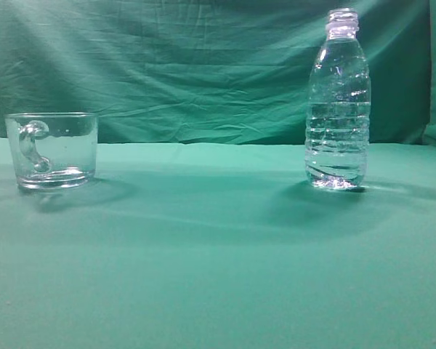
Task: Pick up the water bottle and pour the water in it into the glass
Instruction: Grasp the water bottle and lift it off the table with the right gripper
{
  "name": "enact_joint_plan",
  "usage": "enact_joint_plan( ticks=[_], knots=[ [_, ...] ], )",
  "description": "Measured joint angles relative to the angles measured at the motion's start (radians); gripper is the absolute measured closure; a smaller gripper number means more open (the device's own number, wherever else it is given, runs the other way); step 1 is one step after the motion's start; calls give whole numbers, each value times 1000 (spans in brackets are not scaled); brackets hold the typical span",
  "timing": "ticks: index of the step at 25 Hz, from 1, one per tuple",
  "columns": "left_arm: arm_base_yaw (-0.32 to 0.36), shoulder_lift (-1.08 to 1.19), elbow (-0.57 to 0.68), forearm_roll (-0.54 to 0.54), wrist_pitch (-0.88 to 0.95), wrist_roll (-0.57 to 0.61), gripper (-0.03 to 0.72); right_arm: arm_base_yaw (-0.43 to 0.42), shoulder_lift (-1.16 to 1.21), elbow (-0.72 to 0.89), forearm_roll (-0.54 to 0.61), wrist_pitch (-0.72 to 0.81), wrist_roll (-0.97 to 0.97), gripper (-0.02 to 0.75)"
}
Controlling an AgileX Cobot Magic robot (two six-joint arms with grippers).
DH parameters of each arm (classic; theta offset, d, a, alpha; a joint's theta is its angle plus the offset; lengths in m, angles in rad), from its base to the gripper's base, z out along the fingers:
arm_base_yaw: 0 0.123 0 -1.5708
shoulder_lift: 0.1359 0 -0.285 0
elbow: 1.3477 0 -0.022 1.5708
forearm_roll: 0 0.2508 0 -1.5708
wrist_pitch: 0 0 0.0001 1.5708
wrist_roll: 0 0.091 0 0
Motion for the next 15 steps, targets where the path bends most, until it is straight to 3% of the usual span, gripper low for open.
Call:
enact_joint_plan(
  ticks=[4, 7, 12, 13, 14, 15],
  knots=[
    [0, 0, 0, 0, 0, 0, 688, 8, 175, -40, -22, 2, 2, 738],
    [2, 0, 0, 0, 0, 0, 688, 64, 291, -45, -52, -27, 2, 738],
    [2, 0, 0, 0, 0, 0, 688, 163, 487, -46, -231, -209, -4, 738],
    [2, 0, 0, 0, 0, 0, 688, 172, 531, -46, -259, -259, -5, 687],
    [2, 0, 0, 0, 0, 0, 688, 177, 574, -46, -271, -306, -5, 687],
    [2, 0, 0, 0, 0, 0, 688, 179, 611, -48, -279, -351, -6, 624]
  ],
)
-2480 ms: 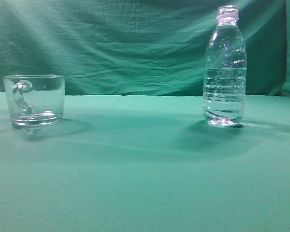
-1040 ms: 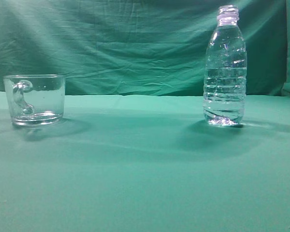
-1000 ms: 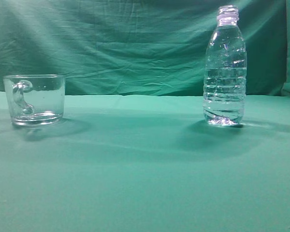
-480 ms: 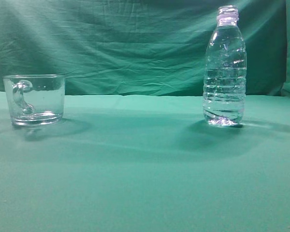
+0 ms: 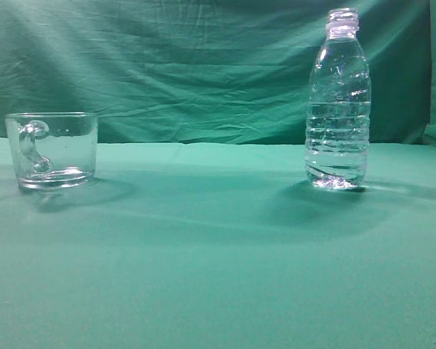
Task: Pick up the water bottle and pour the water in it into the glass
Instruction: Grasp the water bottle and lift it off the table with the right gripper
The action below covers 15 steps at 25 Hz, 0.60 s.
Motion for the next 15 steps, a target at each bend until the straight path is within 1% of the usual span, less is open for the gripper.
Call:
enact_joint_plan(
  ticks=[1, 2, 4, 7, 8, 9, 11, 12, 13, 15],
  knots=[
    [0, 0, 0, 0, 0, 0, 688, 0, 37, -2, -3, -39, 0, 582],
    [0, 0, 0, 0, 0, 0, 688, 0, 80, -4, -7, -85, -2, 523],
    [0, 0, 0, 0, 0, 0, 688, 0, 166, -4, -9, -172, -2, 393],
    [0, 0, 0, 0, 0, 0, 688, 0, 284, -6, -12, -304, -2, 158],
    [0, 0, 0, 0, 0, 0, 688, 0, 325, -8, -14, -328, -2, 118],
    [0, 0, 0, 0, 0, 0, 688, 0, 363, -15, -14, -348, -2, 88],
    [0, 0, 0, 0, 0, 0, 688, 0, 432, -33, -14, -366, -2, 96],
    [0, 0, 0, 0, 0, 0, 688, 0, 462, -42, -14, -371, -2, 55],
    [0, 0, 0, 0, 0, 0, 688, 0, 498, -55, -14, -378, -2, 69],
    [0, 0, 0, 0, 0, 0, 688, 0, 568, -81, -14, -402, -2, 69]
  ],
)
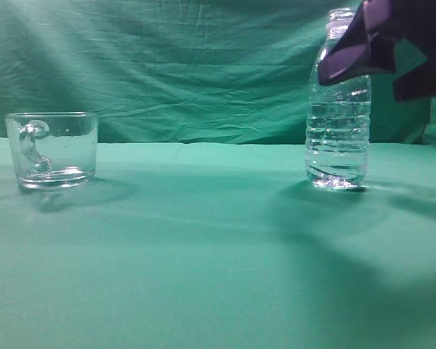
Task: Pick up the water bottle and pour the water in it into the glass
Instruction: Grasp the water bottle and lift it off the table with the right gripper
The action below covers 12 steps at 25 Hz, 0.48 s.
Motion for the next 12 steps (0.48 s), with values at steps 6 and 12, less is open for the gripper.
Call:
enact_joint_plan(
  ticks=[6, 12],
  knots=[
    [0, 0, 0, 0, 0, 0, 688, 1, 197, -86, 41, -120, -3, 69],
    [0, 0, 0, 0, 0, 0, 688, 1, 339, -179, 42, -189, -7, 69]
  ],
)
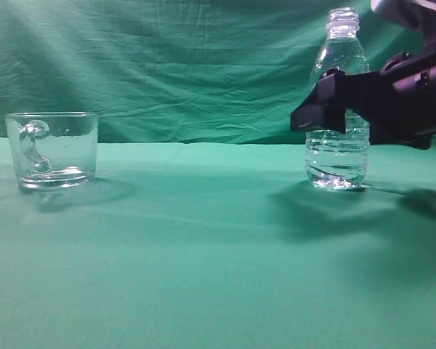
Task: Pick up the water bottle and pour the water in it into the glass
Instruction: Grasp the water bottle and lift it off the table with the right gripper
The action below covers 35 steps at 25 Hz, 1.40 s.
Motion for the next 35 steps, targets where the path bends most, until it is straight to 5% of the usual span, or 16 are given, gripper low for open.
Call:
enact_joint_plan(
  ticks=[6, 11, 18, 24, 25, 35],
  knots=[
    [0, 0, 0, 0, 0, 0, 688, 0, 54, -46, -19, -65, -78, 196],
    [0, 0, 0, 0, 0, 0, 688, 0, 73, -48, -23, -92, -116, 186],
    [0, 0, 0, 0, 0, 0, 688, 0, 74, -48, -25, -89, -119, 424],
    [0, 0, 0, 0, 0, 0, 688, 2, 74, -48, -25, -88, -119, 433],
    [0, 0, 0, 0, 0, 0, 688, 2, 74, -48, -25, -88, -119, 484],
    [0, 0, 0, 0, 0, 0, 688, 4, 5, -52, -50, -36, -85, 464]
  ],
)
